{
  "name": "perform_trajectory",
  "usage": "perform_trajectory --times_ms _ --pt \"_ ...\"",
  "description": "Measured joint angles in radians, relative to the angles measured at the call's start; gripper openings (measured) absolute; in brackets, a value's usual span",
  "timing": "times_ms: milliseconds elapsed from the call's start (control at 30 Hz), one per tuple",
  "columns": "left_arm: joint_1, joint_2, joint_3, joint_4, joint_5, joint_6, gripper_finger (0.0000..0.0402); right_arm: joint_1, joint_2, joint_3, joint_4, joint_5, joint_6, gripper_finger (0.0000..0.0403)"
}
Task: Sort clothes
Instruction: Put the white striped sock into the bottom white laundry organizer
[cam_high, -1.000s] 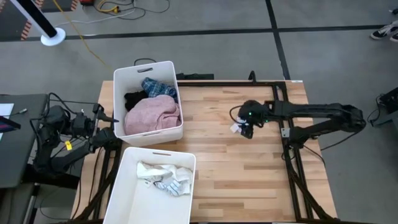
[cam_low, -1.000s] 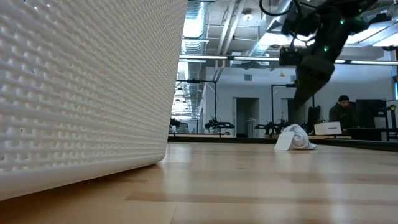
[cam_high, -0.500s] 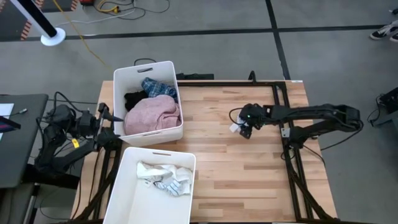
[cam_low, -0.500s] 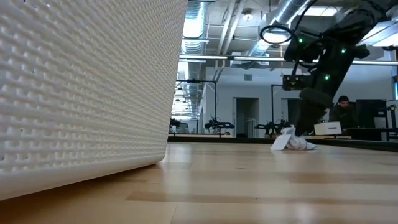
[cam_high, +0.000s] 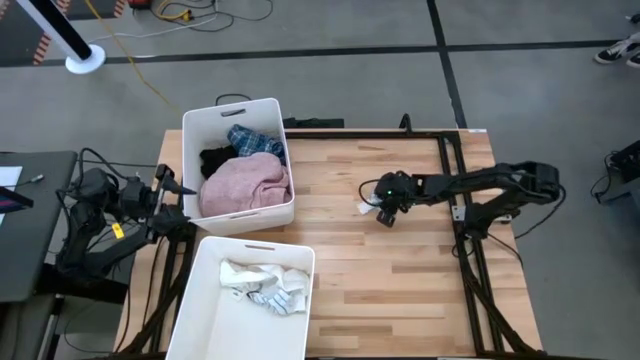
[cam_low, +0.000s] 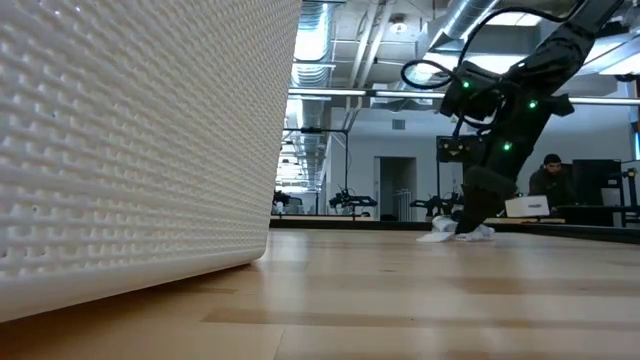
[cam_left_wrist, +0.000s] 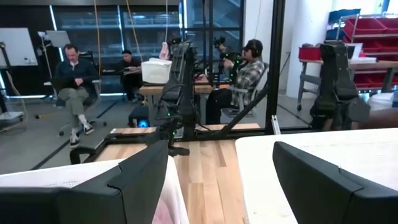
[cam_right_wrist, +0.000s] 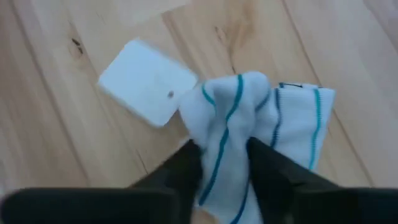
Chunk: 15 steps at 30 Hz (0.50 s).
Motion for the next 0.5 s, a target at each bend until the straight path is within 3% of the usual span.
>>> perform_trajectory --times_ms 167,500 --pt "0.0 0.0 0.0 0.05 0.009 -0.023 0.0283 0.016 0.04 0.002 0.042 0.012 -0.021 0.0023" --pt "0.0 0.001 0.0 0.156 0.043 -0.057 0.0283 0.02 -0.047 -0.003 0.134 -0.002 -0.04 0.0003"
